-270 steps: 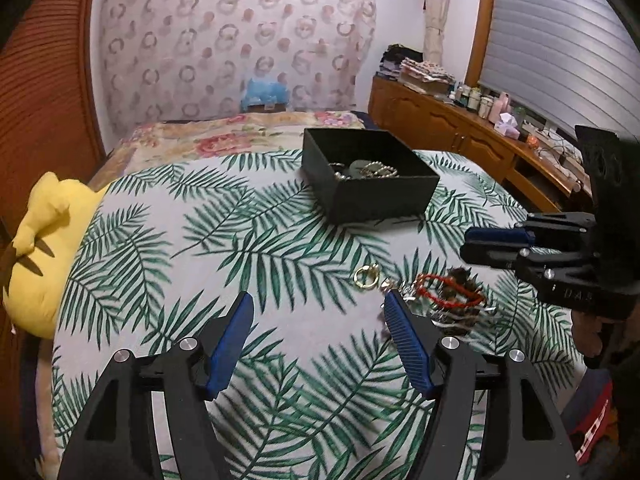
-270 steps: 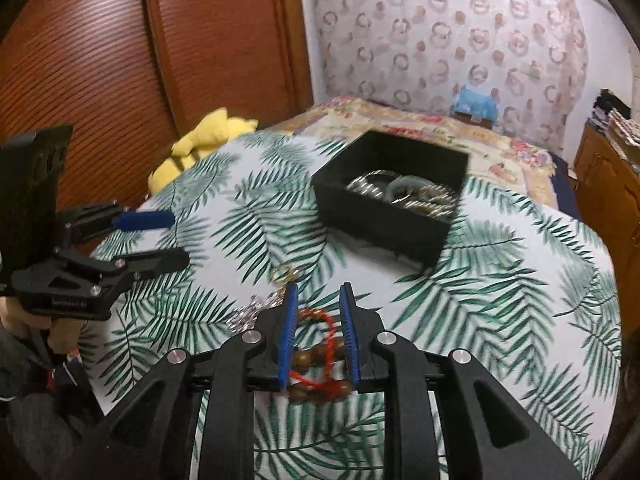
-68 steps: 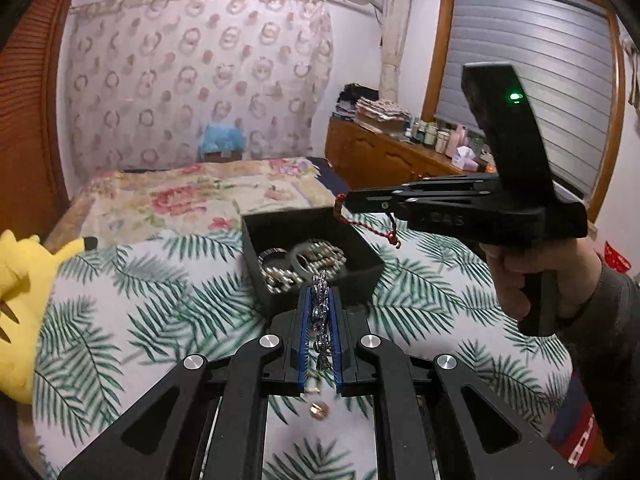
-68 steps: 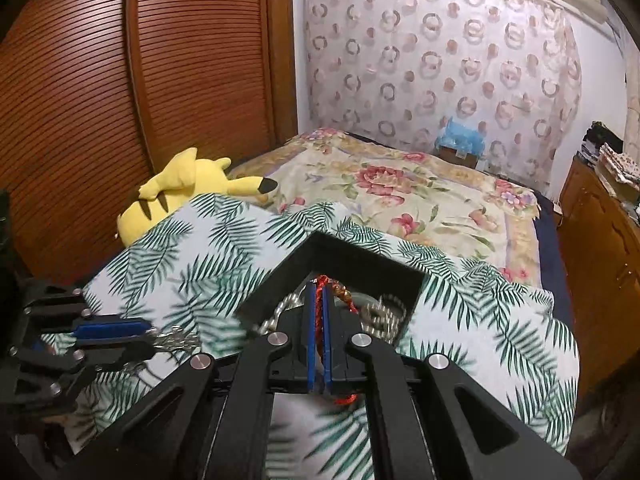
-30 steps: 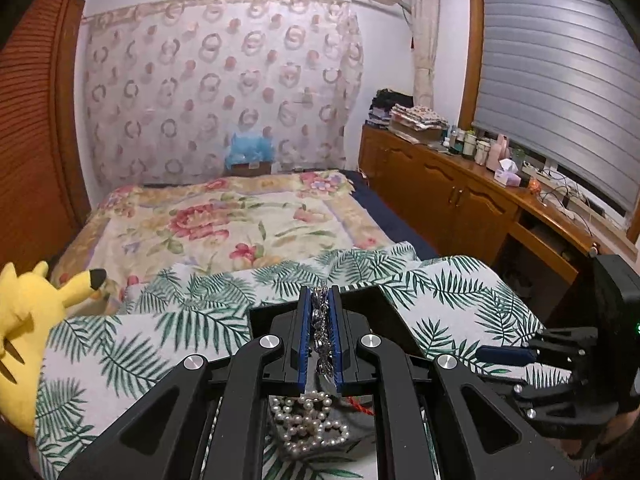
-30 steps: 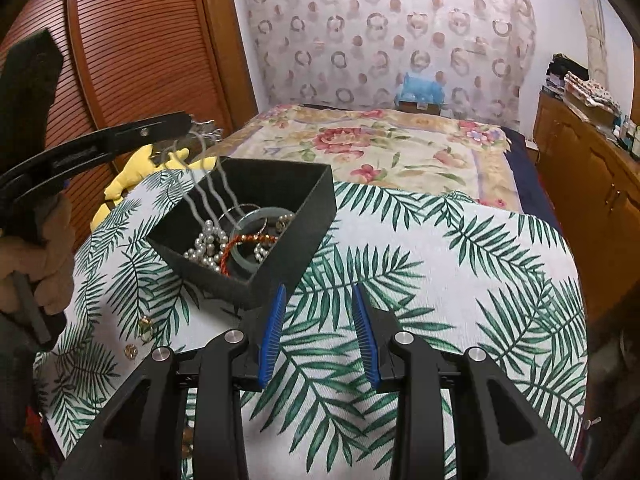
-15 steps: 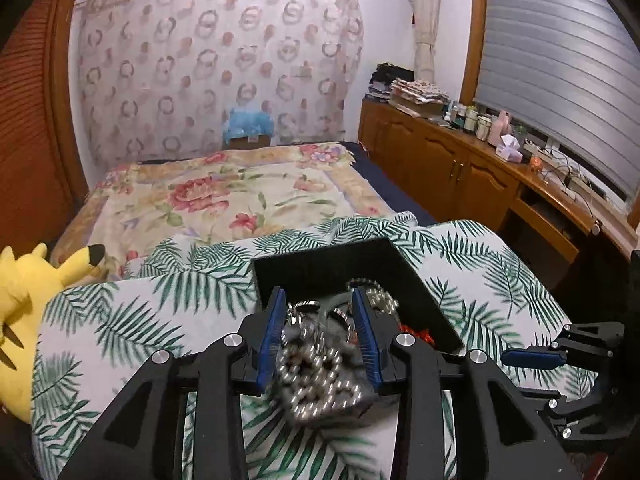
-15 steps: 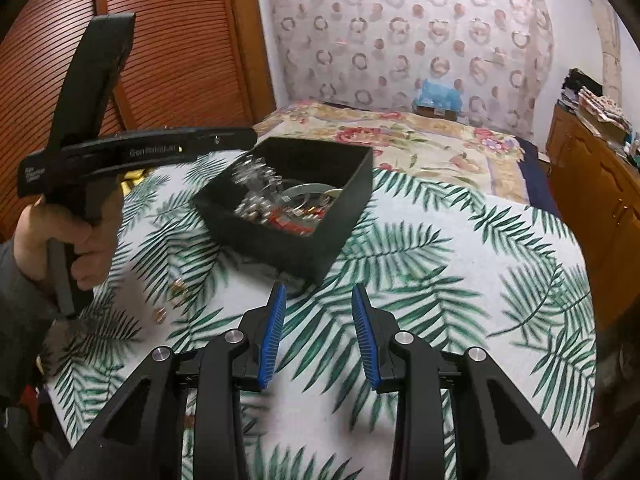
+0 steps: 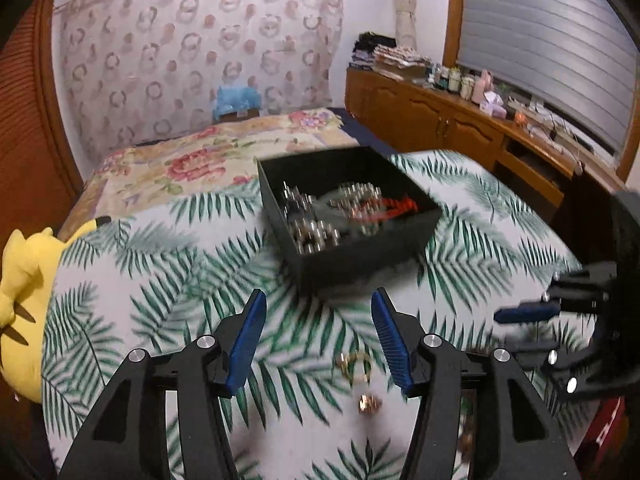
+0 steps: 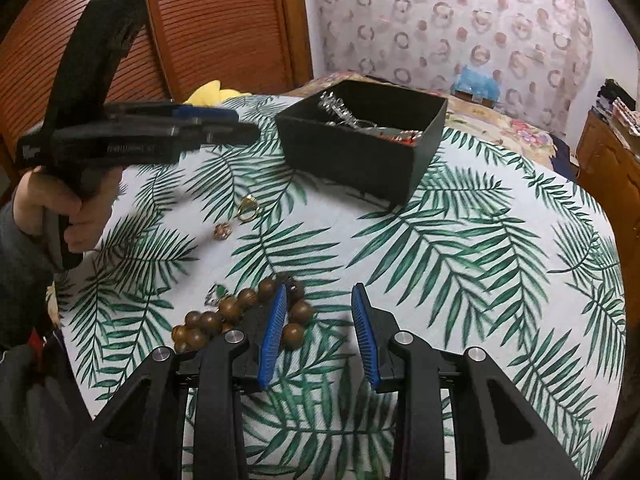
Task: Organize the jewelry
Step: 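Grasp the wooden bead bracelet with the right gripper while the left grasps a gold ring, then carry the wooden bead bracelet and gold ring over the black box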
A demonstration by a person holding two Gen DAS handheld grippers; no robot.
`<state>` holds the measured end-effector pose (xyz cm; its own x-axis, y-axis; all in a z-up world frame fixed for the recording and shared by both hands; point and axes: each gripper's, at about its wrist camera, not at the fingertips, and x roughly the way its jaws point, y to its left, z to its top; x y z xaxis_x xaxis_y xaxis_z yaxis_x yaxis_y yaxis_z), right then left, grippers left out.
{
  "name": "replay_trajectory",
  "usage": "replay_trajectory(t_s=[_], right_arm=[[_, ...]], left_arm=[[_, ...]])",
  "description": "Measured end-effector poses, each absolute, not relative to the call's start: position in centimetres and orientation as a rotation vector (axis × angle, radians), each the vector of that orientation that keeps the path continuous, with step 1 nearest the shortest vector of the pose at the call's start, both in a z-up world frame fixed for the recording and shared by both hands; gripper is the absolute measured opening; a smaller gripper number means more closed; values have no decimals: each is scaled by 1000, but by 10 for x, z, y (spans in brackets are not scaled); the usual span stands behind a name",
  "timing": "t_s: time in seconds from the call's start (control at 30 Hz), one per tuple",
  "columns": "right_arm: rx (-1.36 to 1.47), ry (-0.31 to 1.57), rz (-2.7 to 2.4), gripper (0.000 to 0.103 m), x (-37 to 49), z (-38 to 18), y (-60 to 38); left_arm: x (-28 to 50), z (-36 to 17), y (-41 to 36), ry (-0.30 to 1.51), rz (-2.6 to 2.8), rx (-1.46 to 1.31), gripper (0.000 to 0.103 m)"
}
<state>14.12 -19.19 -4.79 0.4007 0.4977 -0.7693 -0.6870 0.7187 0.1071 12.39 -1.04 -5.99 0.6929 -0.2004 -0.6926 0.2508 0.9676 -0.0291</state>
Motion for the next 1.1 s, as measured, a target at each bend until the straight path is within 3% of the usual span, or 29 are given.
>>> replay_trajectory(t_s=[0.37, 0.47, 0.73, 0.9, 0.97, 1.0, 1.1], right_arm=[[-310, 906, 742, 28, 138, -58, -180], [-327, 896, 750, 15, 133, -58, -176], [-285, 811, 743, 15, 126, -32, -185], [-259, 752, 744, 15, 121, -9, -189], [-250, 731, 746, 15, 119, 0, -191], [-249, 726, 746, 15, 118, 2, -191], [-246, 707, 744, 15, 116, 11, -192]], left_arm=[[118, -89, -9, 849, -283, 68, 52], [119, -95, -11, 871, -298, 69, 52], [119, -99, -21, 877, -316, 84, 50], [120, -99, -28, 869, -316, 115, 24], [119, -98, -29, 868, -327, 107, 19], [119, -97, -29, 861, -327, 102, 9], [118, -96, -29, 846, -317, 103, 9]])
